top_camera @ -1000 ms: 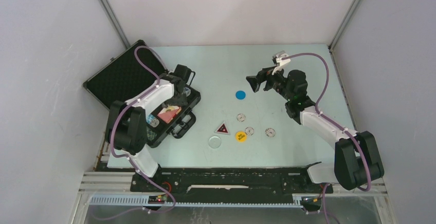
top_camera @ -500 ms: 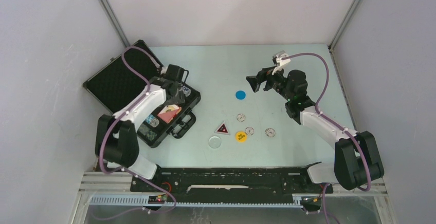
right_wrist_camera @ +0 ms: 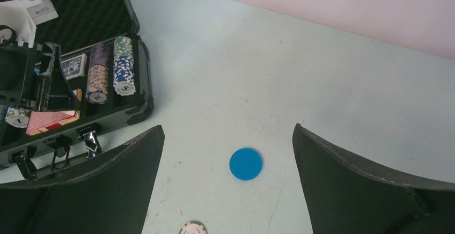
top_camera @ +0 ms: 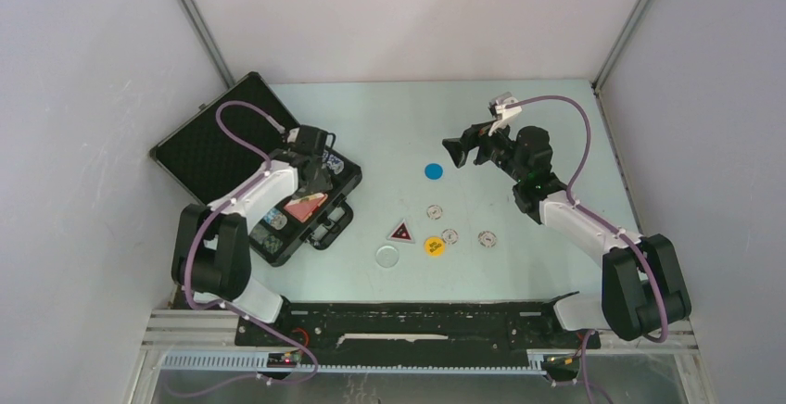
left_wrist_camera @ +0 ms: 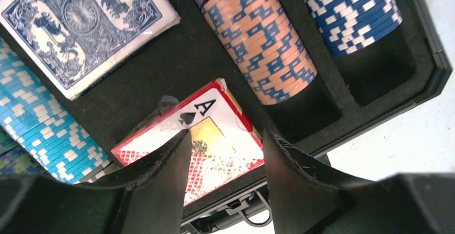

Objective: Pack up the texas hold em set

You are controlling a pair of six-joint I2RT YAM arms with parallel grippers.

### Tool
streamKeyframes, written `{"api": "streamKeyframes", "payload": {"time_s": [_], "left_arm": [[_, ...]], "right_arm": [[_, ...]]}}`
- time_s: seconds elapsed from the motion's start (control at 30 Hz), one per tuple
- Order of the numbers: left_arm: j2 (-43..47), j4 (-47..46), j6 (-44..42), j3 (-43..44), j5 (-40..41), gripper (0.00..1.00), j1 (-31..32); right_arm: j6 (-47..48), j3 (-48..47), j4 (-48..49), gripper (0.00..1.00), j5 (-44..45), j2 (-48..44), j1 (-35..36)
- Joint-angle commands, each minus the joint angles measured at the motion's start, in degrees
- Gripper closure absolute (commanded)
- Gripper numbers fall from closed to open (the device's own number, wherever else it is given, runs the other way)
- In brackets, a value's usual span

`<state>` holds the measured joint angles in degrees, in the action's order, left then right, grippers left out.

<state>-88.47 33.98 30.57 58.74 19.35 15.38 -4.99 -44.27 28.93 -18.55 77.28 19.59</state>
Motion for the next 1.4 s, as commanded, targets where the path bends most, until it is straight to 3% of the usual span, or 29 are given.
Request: {"api": "streamKeyframes", "payload": {"time_s": [0.0,0.23,0.37,0.5,0.6,0.73,0.83,0.97,1.17,1.37], "left_arm": [[-2.32,-2.15,1.29,-4.17,-5.58,0.44,-1.4],[5.96,-0.34,-1.78,-3.13,-3.66,0.4,-1.67],[8.49,-2.85,-6.18,-2.95,-13.14,0.35,-2.13],[16.09,-11.16,-12.08,-8.24,-24.13,0.08,2.19],[16.75,-9.97,-16.89,-7.54,-25.14,0.0,9.29],[12.97,-4.99,-19.73,-4.63,-19.75,0.0,21.03],[7.3,-4.02,-17.31,-2.52,-19.52,0.02,25.23],[0.14,-4.21,-17.29,2.11,-16.36,0.01,30.2],[-10.45,-2.77,-17.99,9.77,-15.41,0.01,34.88],[-13.71,-3.17,-17.56,9.65,-14.93,0.0,36.01]], "right_arm": [[0.59,-1.09,1.11,0.0,0.16,0.16,0.41],[0.58,-1.13,1.17,0.0,0.09,0.24,0.42],[0.59,-1.08,1.3,0.0,0.05,0.33,0.49],[0.71,-1.08,1.22,0.0,0.43,0.51,0.55],[1.09,-1.08,1.11,0.0,0.71,0.38,0.44],[1.62,-1.08,0.3,0.0,1.7,-0.12,0.25],[-1.38,-1.07,-0.76,0.0,5.94,-1.1,-1.16],[-9.5,0.88,-0.08,0.0,6.91,-1.99,-8.46],[-10.43,1.64,-1.69,0.0,9.28,-2.7,-11.87],[-9.64,1.69,-1.7,0.0,9.32,-3.17,-11.53]]}}
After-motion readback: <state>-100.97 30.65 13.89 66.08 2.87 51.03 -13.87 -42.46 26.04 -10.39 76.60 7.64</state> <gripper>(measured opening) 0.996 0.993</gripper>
